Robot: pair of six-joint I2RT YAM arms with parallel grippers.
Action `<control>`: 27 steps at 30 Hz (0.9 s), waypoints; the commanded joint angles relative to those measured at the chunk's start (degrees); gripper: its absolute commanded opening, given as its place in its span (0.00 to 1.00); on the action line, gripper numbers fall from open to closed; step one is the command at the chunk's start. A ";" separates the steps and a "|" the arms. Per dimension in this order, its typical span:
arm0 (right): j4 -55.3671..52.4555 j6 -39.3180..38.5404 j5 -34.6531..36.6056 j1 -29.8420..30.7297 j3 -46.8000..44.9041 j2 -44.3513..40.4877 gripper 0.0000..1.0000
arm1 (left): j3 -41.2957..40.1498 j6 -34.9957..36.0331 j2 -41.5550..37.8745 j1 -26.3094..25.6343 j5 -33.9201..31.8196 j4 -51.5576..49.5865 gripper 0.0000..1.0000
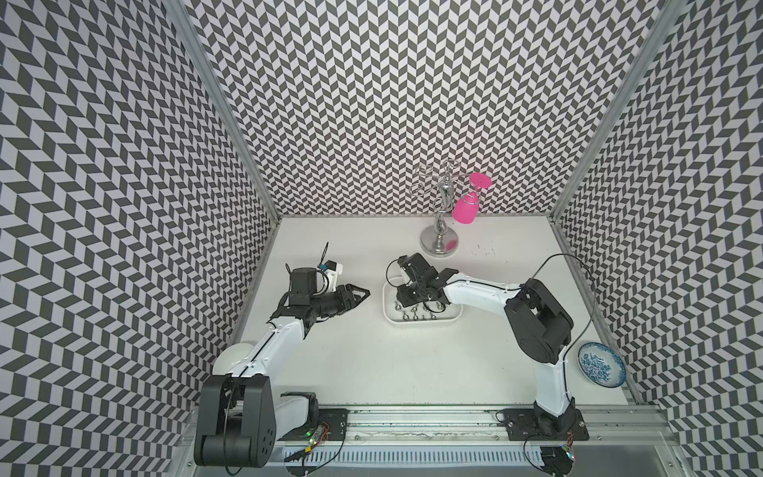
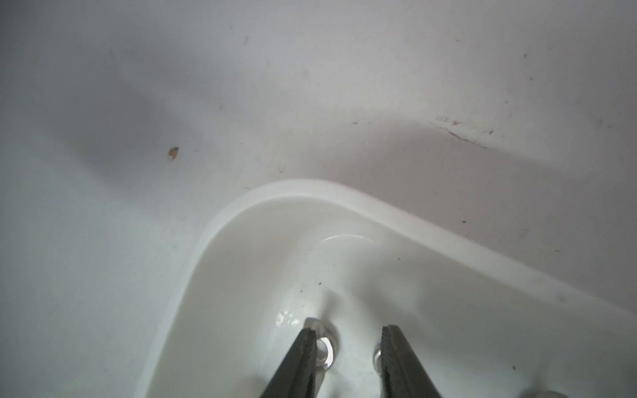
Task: Take out the wing nut from the storage box
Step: Pick up the wing nut from the storage box.
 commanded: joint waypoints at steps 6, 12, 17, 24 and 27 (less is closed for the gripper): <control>0.90 -3.12 -1.64 1.57 0.90 0.23 0.36 | -0.10 1.03 -0.53 0.44 1.20 -0.96 0.53; 0.45 -3.82 -0.66 1.60 2.57 2.48 0.35 | -0.09 0.98 -0.74 0.40 1.04 -1.00 0.53; 0.10 -4.22 -0.34 1.57 3.80 4.45 0.35 | 0.07 0.98 -0.48 0.40 1.09 -1.00 0.53; 0.25 -4.19 -0.35 1.57 4.50 6.15 0.33 | 0.41 1.15 0.23 0.40 1.01 -0.87 0.53; 0.13 -4.06 -0.04 1.57 4.26 6.55 0.31 | 0.25 1.23 0.19 0.40 0.87 -0.87 0.53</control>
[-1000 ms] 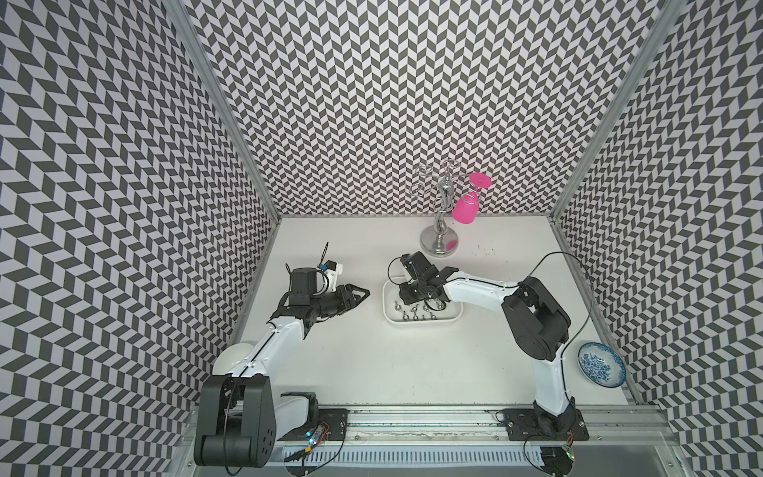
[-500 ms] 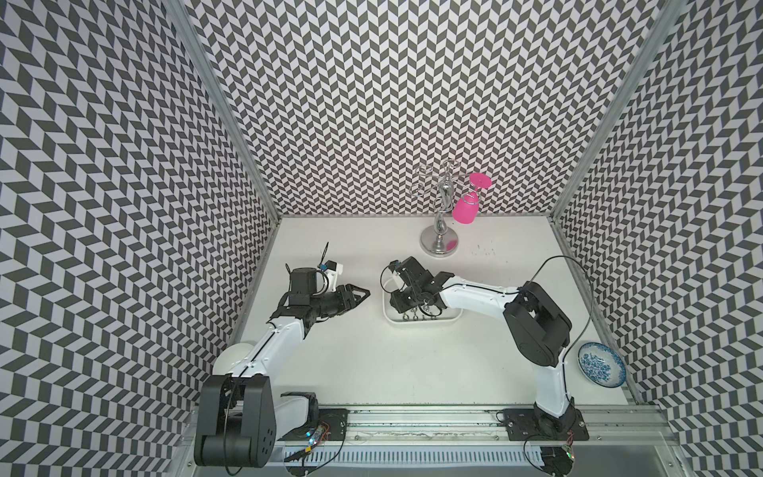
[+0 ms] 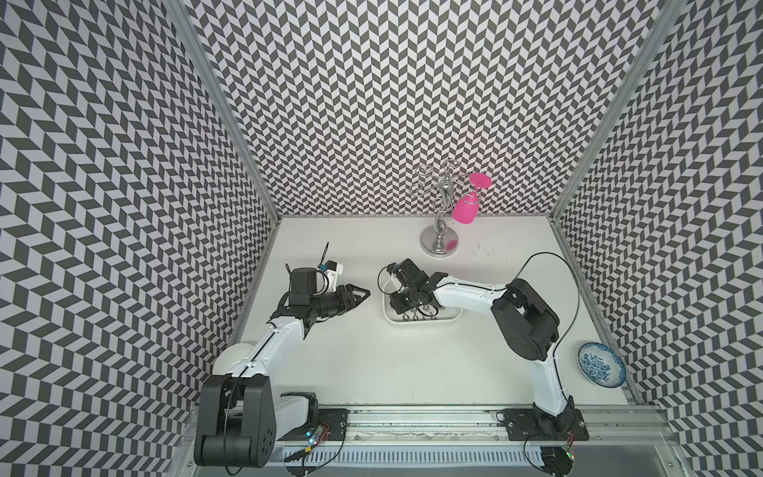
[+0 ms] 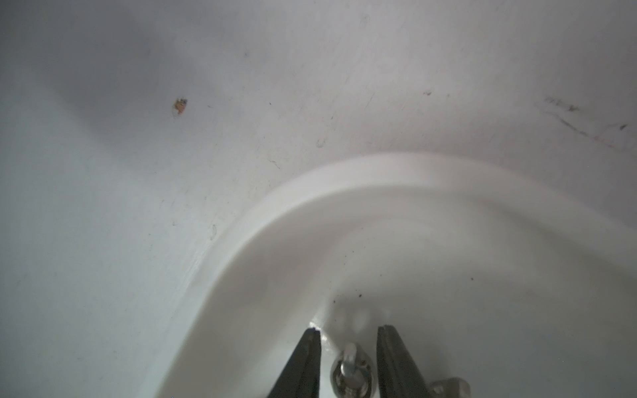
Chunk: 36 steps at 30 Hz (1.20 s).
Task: Take out the wing nut from the storage box
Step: Pick up the wing nut from the storage box.
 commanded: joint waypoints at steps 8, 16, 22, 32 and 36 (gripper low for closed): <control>1.31 -0.03 1.22 0.08 0.81 0.83 0.14 | -0.21 1.22 -0.71 0.29 -0.08 -1.34 0.53; 2.53 1.19 2.88 0.08 2.14 -2.75 0.00 | 0.24 -0.01 -0.04 0.29 0.24 -0.43 0.52; 1.29 1.23 4.87 -0.09 3.46 -5.26 0.00 | 1.02 -0.98 -0.17 0.18 0.49 -0.18 0.52; 1.38 4.38 9.35 -3.93 -1.84 -12.45 0.00 | 2.13 -4.85 0.54 -7.08 -0.79 4.43 0.52; 2.21 7.62 13.46 -10.19 -8.62 -19.02 0.00 | 4.94 -6.88 2.01 -14.25 -4.20 6.21 0.52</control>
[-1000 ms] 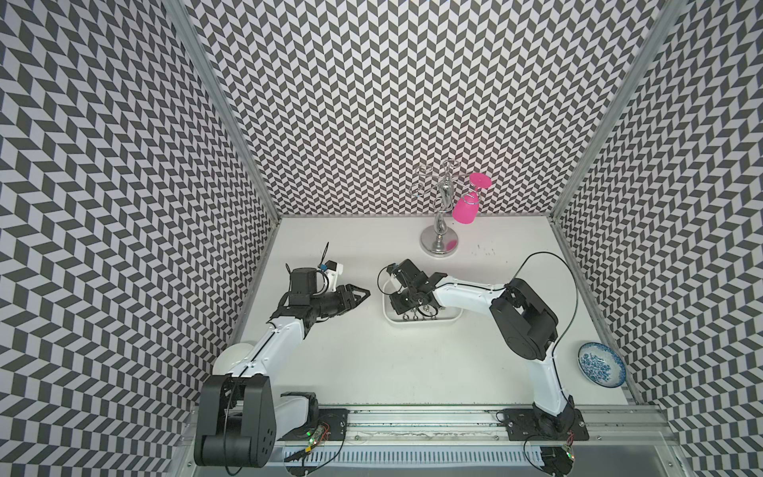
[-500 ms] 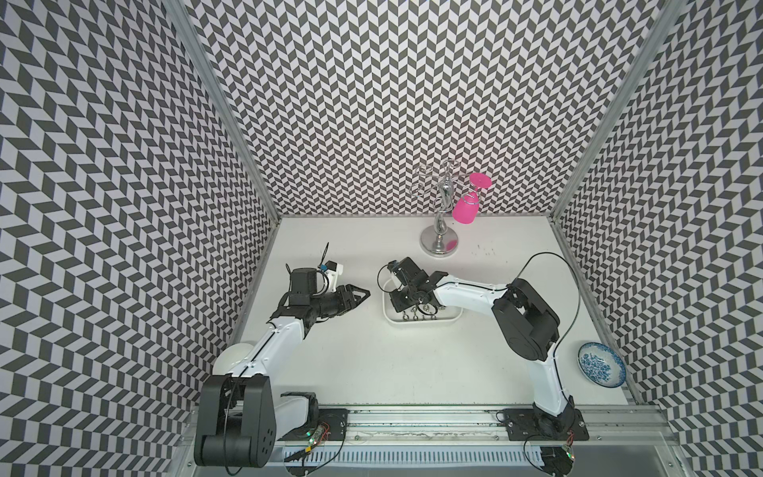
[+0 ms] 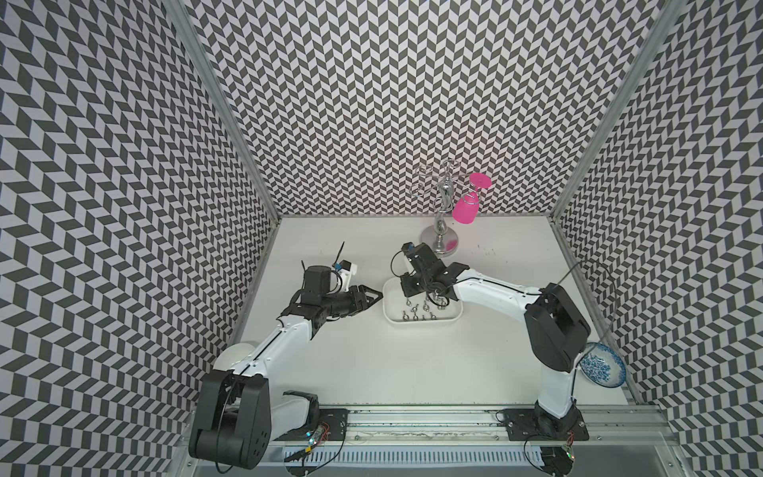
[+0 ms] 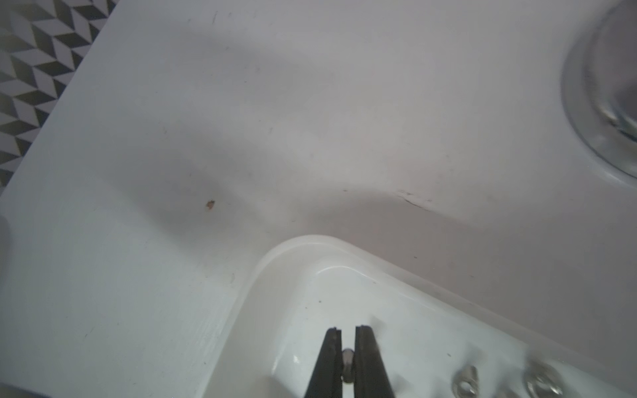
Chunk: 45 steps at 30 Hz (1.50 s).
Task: Take out the wing nut from the storage box
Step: Place the wing nut at the center of the board.
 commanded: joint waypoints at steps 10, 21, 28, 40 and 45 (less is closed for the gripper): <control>3.53 8.72 13.93 -23.98 -19.59 -16.86 0.00 | 10.28 -4.89 8.84 -18.87 -5.62 9.55 0.52; 8.42 11.18 11.72 -31.16 -25.63 -13.39 0.00 | 20.20 -6.64 21.76 -30.22 -4.99 13.66 0.50; 8.12 10.59 12.32 -32.23 -26.43 -11.12 0.00 | 19.62 -6.20 21.41 -30.35 -5.33 13.51 0.50; 8.56 10.26 12.22 -32.44 -28.46 -8.89 0.00 | 19.13 -4.72 20.62 -30.11 -6.15 11.69 0.50; 8.70 10.18 12.39 -32.44 -28.71 -8.56 0.04 | 18.56 -4.53 20.12 -29.87 -6.42 11.46 0.50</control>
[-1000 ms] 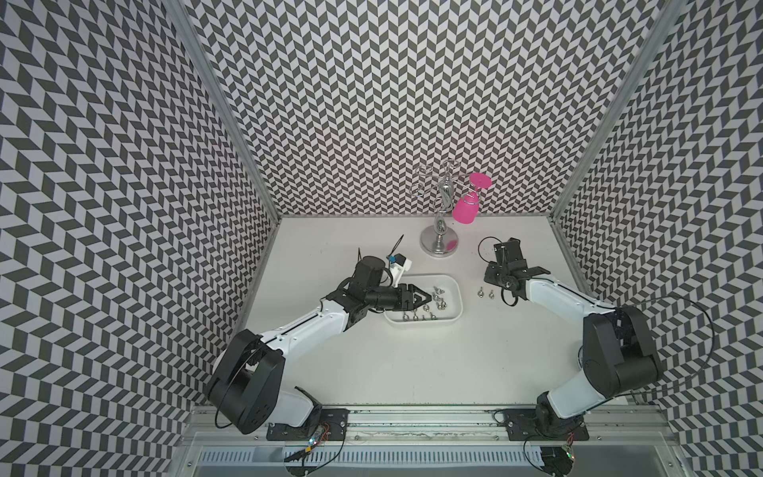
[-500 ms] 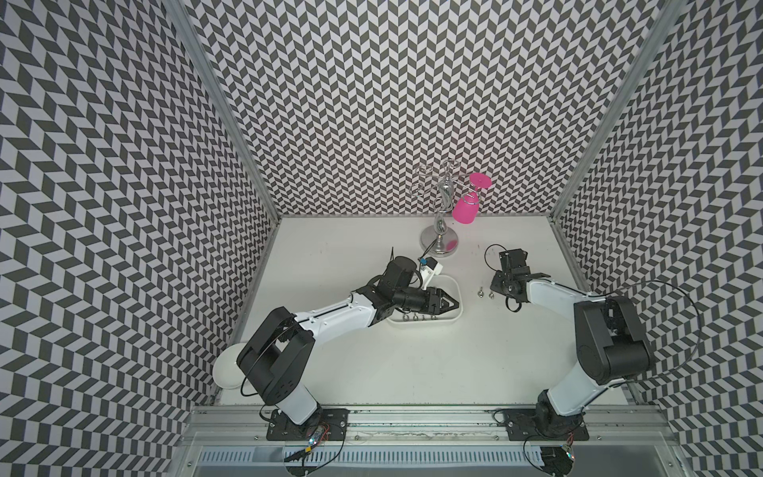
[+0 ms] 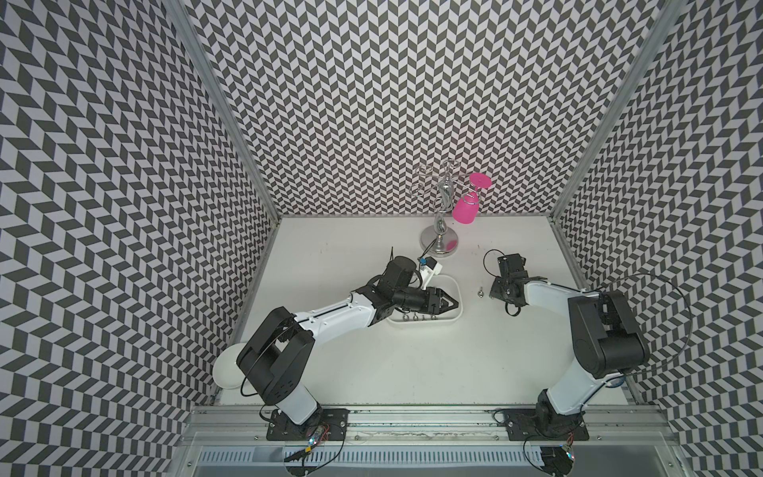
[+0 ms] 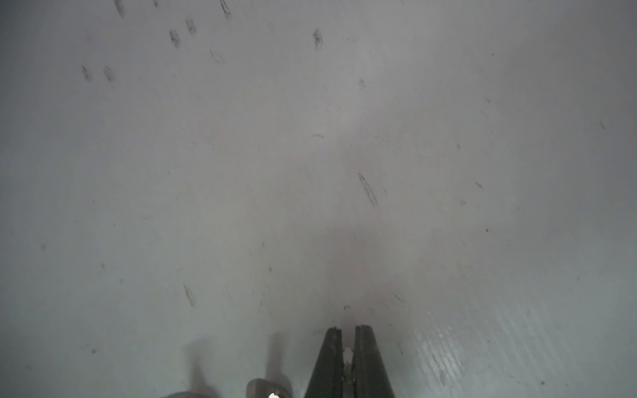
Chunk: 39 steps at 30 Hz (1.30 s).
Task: Take out the wing nut from the storage box
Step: Place the wing nut at the center of the board, then pick up the wing nut from the storage box.
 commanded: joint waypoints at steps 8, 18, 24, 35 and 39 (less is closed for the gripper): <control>1.21 -0.34 0.11 -0.07 -0.18 -0.15 0.22 | -1.26 1.15 -1.94 0.30 -0.69 -0.25 0.50; -0.75 -1.37 -0.71 2.50 2.19 -8.72 0.32 | -1.87 3.28 -5.48 3.33 -1.08 -3.28 0.50; 0.44 -4.98 -5.37 17.32 4.65 -12.49 0.37 | -6.11 6.17 -12.68 15.48 -0.53 -7.75 0.51; 1.74 -7.71 -16.92 35.25 17.57 4.40 0.38 | -17.18 11.33 -19.68 40.43 6.63 -13.92 0.53; -0.06 -7.89 -17.24 35.26 22.58 10.34 0.40 | -18.18 11.30 -19.63 41.08 6.68 -13.63 0.53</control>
